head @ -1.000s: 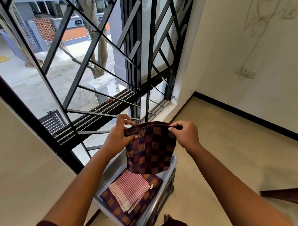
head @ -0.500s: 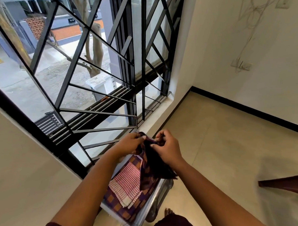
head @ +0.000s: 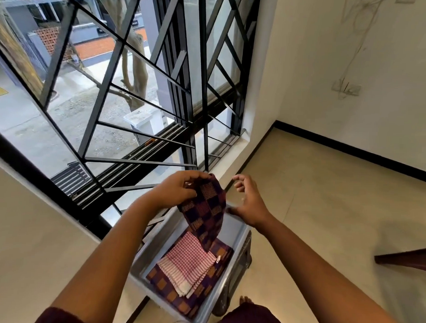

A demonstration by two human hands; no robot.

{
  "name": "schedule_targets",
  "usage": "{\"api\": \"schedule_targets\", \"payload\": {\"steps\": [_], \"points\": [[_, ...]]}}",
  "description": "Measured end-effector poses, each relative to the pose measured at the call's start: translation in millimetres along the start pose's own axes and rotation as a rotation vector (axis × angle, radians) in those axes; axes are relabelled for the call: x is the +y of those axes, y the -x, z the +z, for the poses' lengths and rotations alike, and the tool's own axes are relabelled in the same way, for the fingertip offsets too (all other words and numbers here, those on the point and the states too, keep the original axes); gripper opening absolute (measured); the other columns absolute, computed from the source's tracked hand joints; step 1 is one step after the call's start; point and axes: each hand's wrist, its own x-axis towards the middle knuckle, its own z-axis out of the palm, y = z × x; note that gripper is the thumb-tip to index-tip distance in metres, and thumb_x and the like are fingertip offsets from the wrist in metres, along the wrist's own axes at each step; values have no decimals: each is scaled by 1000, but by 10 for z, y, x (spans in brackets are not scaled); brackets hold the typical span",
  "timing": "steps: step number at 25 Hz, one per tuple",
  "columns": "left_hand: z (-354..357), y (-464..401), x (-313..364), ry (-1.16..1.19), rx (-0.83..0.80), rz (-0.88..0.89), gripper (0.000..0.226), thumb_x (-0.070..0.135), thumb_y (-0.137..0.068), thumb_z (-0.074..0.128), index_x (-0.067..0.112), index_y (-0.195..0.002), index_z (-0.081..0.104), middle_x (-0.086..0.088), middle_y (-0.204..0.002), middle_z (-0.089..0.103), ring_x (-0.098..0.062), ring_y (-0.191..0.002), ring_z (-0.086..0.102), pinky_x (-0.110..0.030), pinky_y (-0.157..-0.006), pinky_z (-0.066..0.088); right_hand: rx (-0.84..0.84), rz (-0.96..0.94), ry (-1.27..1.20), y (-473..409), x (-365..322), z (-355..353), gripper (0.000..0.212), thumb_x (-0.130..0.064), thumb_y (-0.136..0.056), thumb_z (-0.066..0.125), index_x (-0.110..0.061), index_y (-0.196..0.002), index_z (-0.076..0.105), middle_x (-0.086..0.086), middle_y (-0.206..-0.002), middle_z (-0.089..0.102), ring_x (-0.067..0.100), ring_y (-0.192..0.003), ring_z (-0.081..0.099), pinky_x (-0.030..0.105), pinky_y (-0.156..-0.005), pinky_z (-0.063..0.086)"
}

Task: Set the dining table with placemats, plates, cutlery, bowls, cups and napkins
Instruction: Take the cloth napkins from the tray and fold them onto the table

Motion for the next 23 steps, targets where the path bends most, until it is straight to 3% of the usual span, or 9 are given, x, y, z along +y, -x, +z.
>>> {"api": "schedule_targets", "payload": {"steps": [3, 6, 9, 12, 14, 15, 18, 21, 23], "points": [[-248, 16, 142, 17, -52, 34, 54, -11, -88, 49, 31, -118, 62, -4, -122, 64, -24, -103, 66, -40, -82, 59, -286, 47, 23, -152, -49, -74, 61, -16, -68, 86, -28, -120, 58, -4, -127, 49, 13, -119, 46, 35, -103, 43], [-500, 39, 165, 89, -25, 37, 54, -14, -89, 46, 27, -121, 62, -6, -115, 68, -23, -102, 67, -36, -83, 58, -543, 90, -124, -179, -24, -20, 40, -13, -76, 80, -14, -114, 67, -1, -119, 66, 15, -115, 59, 39, -105, 44], [-647, 29, 20, 132, 58, 45, 51, -13, -89, 48, 22, -124, 62, -12, -111, 69, -27, -100, 68, -38, -82, 58, -556, 148, -336, -149, -15, 80, 37, -13, -83, 70, 2, -116, 61, 18, -119, 65, 31, -114, 61, 48, -106, 44], [-570, -22, -228, 280, 381, 28, 43, -1, -91, 58, 19, -130, 57, -16, -118, 63, -31, -107, 63, -36, -86, 56, -533, 196, -459, -142, -73, 97, 42, -16, -83, 65, 2, -120, 56, 21, -122, 63, 38, -116, 58, 49, -104, 44], [-370, -21, -498, 478, 640, -124, 45, 25, -96, 58, 21, -139, 45, -11, -133, 54, -26, -115, 56, -34, -87, 51, -486, 217, -542, -135, -104, 87, 36, -10, -87, 62, 2, -121, 55, 21, -118, 64, 38, -114, 59, 49, -103, 43], [-221, 2, -603, 623, 670, -257, 57, 45, -95, 54, 22, -144, 37, -13, -138, 50, -27, -116, 55, -36, -86, 50, -447, 238, -600, -125, -118, 82, 31, -5, -89, 60, 0, -119, 56, 19, -114, 65, 36, -111, 60, 49, -104, 42], [391, 166, -787, 891, 397, -572, 102, 83, -75, 33, 16, -150, 21, -25, -114, 62, -34, -98, 62, -41, -75, 53, -315, 309, -714, -80, -107, 70, 21, -1, -91, 57, -10, -109, 62, 8, -101, 69, 28, -104, 60, 51, -106, 39], [865, 232, -754, 873, 237, -529, 90, 84, -79, 24, 11, -119, 57, -21, -106, 67, -36, -100, 63, -52, -95, 49, -215, 349, -699, -37, -69, 24, 16, -6, -92, 58, -14, -105, 64, 5, -97, 70, 26, -101, 61, 44, -97, 46], [935, 176, -741, 882, 253, -420, 77, 79, -80, 43, 23, -133, 47, -18, -117, 66, -35, -107, 65, -55, -98, 48, -152, 371, -726, 4, -61, -10, 18, -4, -92, 57, -15, -104, 65, 5, -95, 70, 21, -95, 63, 35, -86, 50]]}}
